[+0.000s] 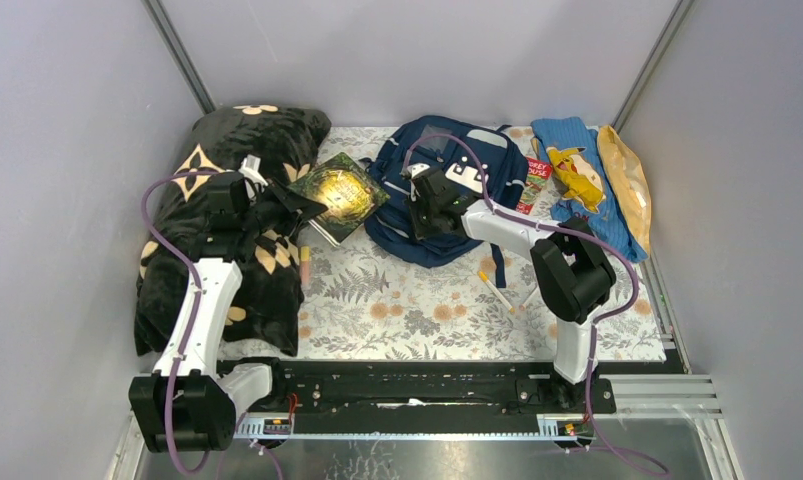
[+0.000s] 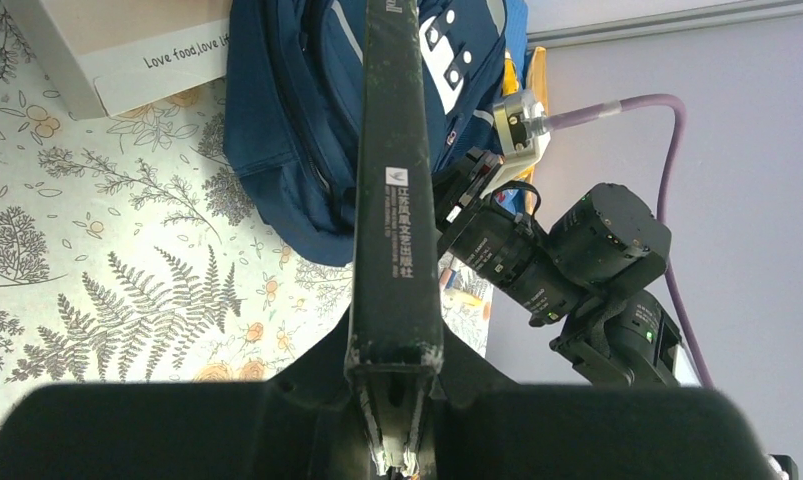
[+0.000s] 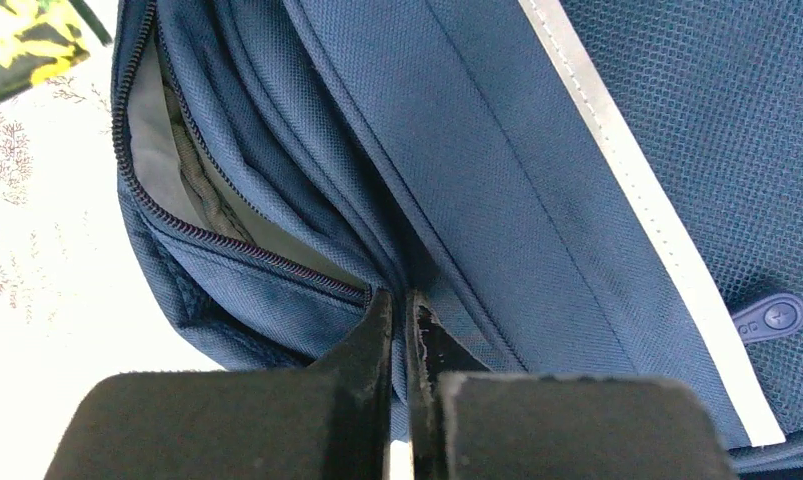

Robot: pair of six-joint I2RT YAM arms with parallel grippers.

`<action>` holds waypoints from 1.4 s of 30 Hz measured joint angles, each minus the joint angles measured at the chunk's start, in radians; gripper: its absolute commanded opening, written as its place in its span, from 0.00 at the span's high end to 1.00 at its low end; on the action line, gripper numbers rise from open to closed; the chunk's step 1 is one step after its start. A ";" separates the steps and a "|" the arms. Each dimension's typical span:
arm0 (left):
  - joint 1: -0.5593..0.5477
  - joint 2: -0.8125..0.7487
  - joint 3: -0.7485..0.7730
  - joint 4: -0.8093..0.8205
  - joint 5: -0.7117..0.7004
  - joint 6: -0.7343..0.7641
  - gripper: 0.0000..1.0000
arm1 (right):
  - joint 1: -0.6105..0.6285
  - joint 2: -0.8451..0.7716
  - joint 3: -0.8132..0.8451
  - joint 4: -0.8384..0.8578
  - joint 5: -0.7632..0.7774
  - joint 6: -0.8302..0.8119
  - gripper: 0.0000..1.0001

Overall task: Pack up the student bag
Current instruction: Place the book in the student bag.

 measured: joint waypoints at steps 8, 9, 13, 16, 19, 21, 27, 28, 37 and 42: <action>0.000 -0.001 -0.014 0.002 0.071 0.021 1.00 | 0.000 -0.084 -0.002 -0.013 0.016 0.016 1.00; 0.000 -0.001 -0.018 0.000 0.080 0.027 1.00 | 0.000 -0.110 -0.002 -0.018 0.020 0.023 1.00; 0.002 -0.008 -0.027 -0.001 0.123 0.051 1.00 | -0.003 -0.216 0.023 -0.056 0.044 0.051 1.00; 0.005 -0.045 -0.040 0.007 0.149 0.054 1.00 | -0.006 -0.237 0.049 -0.078 0.051 0.068 1.00; 0.005 -0.081 -0.072 0.022 0.163 0.048 1.00 | -0.012 -0.239 0.088 -0.103 0.051 0.094 1.00; 0.005 -0.103 -0.111 0.039 0.163 0.031 1.00 | -0.021 -0.239 0.106 -0.116 0.050 0.109 1.00; 0.005 -0.185 -0.234 0.062 0.167 -0.053 1.00 | -0.066 -0.217 0.190 -0.145 0.023 0.161 1.00; 0.005 -0.189 -0.237 0.058 0.167 -0.059 1.00 | -0.072 -0.210 0.202 -0.145 0.021 0.166 1.00; 0.004 -0.222 -0.344 0.212 0.177 -0.209 1.00 | -0.104 -0.161 0.260 -0.144 -0.047 0.200 1.00; -0.047 -0.106 -0.455 0.396 0.147 -0.383 1.00 | -0.105 -0.161 0.267 -0.145 -0.066 0.201 1.00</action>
